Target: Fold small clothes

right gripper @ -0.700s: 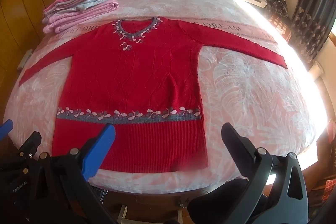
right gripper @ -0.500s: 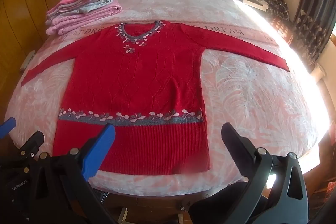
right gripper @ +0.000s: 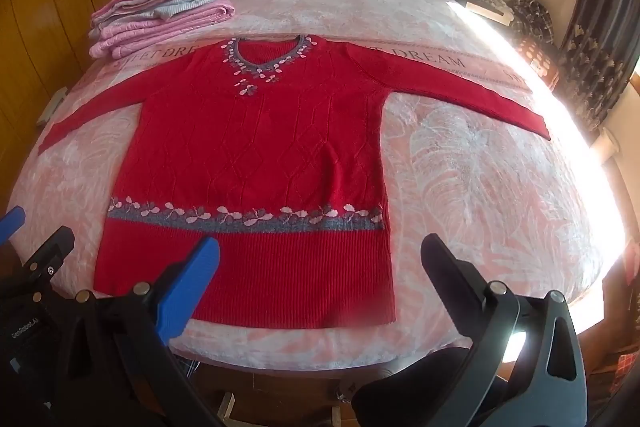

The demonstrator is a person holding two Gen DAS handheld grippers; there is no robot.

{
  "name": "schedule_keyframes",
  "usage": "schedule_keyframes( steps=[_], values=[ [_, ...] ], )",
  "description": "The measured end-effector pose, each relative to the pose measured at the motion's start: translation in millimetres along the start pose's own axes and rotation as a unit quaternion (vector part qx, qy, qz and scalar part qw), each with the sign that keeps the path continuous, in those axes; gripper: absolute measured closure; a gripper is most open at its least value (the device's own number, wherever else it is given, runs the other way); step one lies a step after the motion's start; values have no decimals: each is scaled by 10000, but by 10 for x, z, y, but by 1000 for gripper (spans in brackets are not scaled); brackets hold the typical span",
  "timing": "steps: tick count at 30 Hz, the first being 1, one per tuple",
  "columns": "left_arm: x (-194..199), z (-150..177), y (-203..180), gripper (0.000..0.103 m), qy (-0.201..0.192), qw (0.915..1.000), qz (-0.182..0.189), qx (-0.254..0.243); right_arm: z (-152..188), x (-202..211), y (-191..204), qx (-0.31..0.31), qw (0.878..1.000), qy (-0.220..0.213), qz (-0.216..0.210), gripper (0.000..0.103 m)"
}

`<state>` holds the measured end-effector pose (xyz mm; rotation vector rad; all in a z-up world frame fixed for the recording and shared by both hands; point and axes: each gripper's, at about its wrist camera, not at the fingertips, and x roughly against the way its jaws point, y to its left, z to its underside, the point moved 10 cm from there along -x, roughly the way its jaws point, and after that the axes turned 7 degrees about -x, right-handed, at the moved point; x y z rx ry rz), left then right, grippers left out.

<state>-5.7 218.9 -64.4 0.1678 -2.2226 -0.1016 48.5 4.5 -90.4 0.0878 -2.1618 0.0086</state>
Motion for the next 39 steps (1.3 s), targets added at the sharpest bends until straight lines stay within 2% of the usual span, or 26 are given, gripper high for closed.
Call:
schedule_keyframes(
  steps=[39],
  values=[
    [13,17,91,4,-28,9998,-142,114,-4,25,-64,-183,9997,42,-146,3]
  ],
)
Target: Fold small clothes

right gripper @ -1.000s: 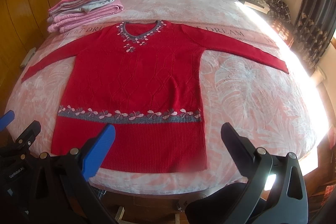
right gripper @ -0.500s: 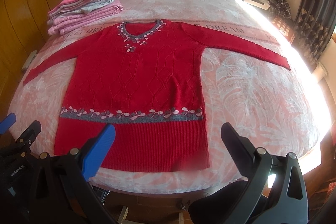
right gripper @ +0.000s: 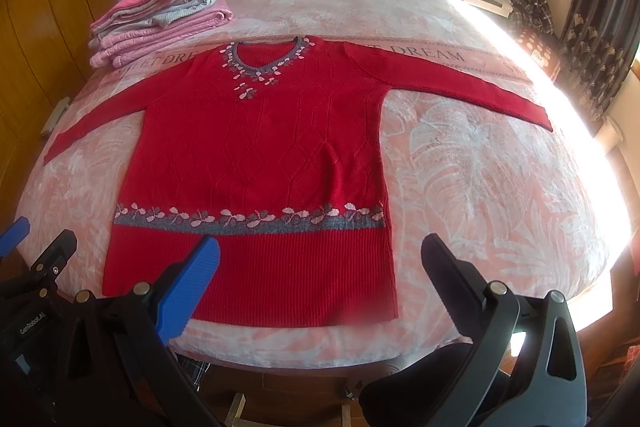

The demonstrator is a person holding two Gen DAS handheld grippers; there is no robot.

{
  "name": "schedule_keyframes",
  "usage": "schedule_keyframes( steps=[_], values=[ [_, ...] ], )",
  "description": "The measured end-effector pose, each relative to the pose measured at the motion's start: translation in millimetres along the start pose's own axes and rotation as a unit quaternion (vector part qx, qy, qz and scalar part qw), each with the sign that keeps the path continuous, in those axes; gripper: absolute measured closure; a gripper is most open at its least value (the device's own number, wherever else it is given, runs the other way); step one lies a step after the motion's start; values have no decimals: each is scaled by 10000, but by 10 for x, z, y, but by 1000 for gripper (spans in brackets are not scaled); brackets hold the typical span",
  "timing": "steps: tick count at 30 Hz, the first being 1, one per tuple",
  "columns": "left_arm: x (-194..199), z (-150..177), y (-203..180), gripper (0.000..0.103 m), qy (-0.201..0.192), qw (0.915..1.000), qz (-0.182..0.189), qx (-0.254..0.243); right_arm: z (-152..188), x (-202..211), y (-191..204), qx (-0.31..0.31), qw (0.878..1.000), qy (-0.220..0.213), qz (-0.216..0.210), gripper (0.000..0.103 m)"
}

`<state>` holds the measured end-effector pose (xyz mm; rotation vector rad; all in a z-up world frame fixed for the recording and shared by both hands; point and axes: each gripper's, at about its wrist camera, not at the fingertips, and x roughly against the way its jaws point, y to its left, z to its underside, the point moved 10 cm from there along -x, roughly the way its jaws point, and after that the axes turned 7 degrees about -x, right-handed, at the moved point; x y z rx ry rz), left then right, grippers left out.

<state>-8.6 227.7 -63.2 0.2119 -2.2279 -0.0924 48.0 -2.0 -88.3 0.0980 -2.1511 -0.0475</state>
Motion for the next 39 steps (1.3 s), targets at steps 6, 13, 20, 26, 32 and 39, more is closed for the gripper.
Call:
schedule_keyframes(
  steps=[6,13,20,26,32,39],
  values=[
    [3,2,6,4,-6,10000,-30,2,-7,9,-14,-40,10000,1,-31,3],
    [3,3,12,4,-8,10000,-32,6,-14,12,-19,-44,10000,9,-33,3],
    [19,-5,27,4,-54,10000,-59,14,-24,11,-59,-82,10000,16,-13,3],
    [31,-14,16,4,-72,9999,-70,1,-29,10,-70,-93,10000,6,-6,3],
    [36,-19,23,4,-63,9999,-81,21,-23,1,-83,-104,9999,24,12,3],
    [31,-20,25,4,-47,10000,-76,15,-26,5,-92,-105,9999,20,22,3]
  ],
)
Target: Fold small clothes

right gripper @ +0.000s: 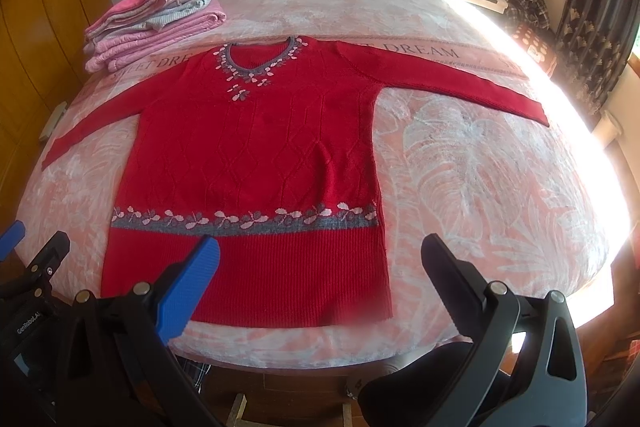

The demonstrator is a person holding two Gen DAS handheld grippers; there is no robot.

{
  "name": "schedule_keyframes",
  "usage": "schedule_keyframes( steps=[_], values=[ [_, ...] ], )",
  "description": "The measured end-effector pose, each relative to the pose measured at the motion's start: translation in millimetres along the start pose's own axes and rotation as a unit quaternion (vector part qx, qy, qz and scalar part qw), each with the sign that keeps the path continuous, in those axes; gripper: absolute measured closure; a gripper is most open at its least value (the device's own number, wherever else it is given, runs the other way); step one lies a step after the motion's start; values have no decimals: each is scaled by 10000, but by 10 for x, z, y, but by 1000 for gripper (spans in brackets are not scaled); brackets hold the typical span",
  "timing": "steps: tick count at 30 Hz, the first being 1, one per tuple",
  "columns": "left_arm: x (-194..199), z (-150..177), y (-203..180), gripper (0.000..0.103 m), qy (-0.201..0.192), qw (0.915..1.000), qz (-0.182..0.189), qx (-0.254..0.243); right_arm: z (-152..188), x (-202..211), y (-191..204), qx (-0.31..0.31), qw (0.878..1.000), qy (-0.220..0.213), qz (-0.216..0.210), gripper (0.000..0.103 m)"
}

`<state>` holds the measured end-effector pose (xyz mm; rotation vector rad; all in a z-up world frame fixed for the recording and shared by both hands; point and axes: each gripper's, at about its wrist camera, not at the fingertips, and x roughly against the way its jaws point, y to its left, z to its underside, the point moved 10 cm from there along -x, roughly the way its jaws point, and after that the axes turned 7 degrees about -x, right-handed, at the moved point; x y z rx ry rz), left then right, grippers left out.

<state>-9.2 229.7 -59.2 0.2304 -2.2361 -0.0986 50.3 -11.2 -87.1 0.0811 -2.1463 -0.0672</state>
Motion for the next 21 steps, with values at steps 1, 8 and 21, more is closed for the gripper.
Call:
schedule_keyframes(
  steps=[1,8,21],
  values=[
    [-7,-1,4,4,21,10000,16,10,1,-1,0,-3,10000,6,-1,3],
    [-338,-175,41,4,353,9993,-157,-23,-273,-207,-286,-397,9989,237,89,3],
    [-1804,-1159,-153,4,1003,9912,596,624,-1665,-1541,-2452,-2119,9729,621,690,3]
  ],
)
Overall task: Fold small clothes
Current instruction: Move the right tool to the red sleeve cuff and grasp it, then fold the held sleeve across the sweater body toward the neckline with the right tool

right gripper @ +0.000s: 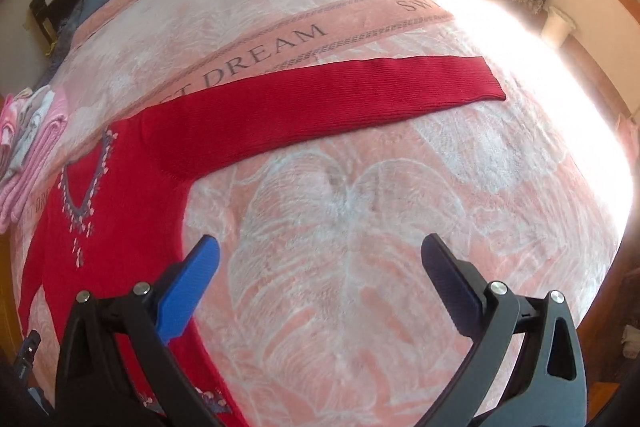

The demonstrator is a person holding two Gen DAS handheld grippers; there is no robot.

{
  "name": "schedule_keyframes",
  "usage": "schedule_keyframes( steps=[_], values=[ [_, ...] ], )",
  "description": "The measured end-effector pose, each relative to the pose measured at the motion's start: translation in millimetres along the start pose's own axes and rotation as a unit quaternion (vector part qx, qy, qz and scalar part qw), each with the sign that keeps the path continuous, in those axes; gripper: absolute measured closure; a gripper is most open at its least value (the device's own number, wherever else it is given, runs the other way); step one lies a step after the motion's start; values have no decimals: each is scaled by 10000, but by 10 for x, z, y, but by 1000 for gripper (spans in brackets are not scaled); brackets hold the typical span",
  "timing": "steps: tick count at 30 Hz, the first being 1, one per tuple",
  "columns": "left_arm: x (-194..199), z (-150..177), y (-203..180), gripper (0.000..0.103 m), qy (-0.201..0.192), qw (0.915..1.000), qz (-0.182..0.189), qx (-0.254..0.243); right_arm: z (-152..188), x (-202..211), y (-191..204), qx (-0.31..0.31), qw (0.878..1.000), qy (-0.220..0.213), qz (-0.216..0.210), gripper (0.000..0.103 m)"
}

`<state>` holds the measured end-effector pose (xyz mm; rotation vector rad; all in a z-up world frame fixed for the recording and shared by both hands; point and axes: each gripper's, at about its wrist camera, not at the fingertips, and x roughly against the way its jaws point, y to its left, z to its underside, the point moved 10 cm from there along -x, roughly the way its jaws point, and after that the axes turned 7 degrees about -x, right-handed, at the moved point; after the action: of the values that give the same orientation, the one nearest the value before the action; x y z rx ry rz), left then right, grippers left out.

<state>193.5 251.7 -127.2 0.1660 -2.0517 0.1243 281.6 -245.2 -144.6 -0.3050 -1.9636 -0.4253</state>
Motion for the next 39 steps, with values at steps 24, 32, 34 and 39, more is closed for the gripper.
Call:
schedule_keyframes(
  steps=[24,32,34,39],
  values=[
    [-1196,-715,119,4,-387,9941,-994,-194,-1489,-1455,-1725,-1722,9850,-56,17,32],
    [-1330,-710,-110,4,-276,9944,-966,-318,-1660,-1385,-1816,-1803,9807,-553,-508,97],
    [-1335,-721,-107,4,-273,9941,-1005,-298,-1683,-1288,-1790,-1797,9784,-746,-692,98],
    [-1316,-757,19,4,-280,9941,-1046,-50,-1765,-1030,-1483,-1215,9830,-1104,-826,98]
  ],
)
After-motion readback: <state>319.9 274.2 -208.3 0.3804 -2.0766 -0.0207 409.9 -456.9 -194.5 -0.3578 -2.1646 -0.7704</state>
